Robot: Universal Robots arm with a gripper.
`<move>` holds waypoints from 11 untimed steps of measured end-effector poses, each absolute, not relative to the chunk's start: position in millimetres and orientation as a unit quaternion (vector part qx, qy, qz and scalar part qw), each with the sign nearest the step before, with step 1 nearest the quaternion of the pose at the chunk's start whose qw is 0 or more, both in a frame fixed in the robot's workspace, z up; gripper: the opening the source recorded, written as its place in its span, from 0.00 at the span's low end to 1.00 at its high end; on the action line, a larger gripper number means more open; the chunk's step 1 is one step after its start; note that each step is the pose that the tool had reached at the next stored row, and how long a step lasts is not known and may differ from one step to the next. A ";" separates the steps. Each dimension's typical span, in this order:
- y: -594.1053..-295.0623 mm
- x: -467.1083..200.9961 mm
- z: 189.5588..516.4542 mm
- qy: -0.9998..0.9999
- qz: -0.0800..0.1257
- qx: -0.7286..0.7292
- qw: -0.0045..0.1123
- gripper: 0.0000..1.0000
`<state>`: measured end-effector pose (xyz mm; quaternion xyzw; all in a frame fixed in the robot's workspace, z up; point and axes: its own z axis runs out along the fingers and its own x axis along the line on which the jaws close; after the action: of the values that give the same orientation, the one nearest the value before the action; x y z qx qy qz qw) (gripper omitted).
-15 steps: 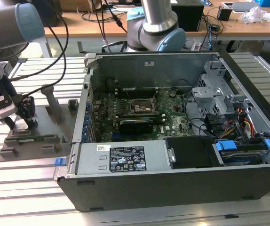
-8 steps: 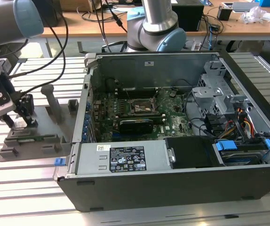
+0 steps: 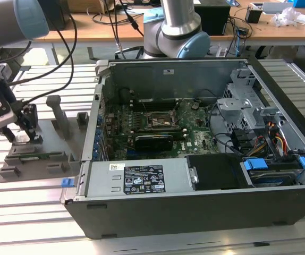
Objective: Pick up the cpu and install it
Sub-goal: 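Pick up the cpu and move it towards the insertion slot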
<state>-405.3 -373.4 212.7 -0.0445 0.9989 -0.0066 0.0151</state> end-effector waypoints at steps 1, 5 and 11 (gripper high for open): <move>-373.4 -405.3 213.4 0.999 -0.007 -0.045 0.015 0.55; -373.4 -405.3 218.2 0.999 -0.007 -0.045 0.015 0.55; -373.4 -405.2 222.7 0.999 -0.007 -0.045 0.015 0.55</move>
<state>-405.2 -373.4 222.7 -0.0445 0.9989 -0.0066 0.0152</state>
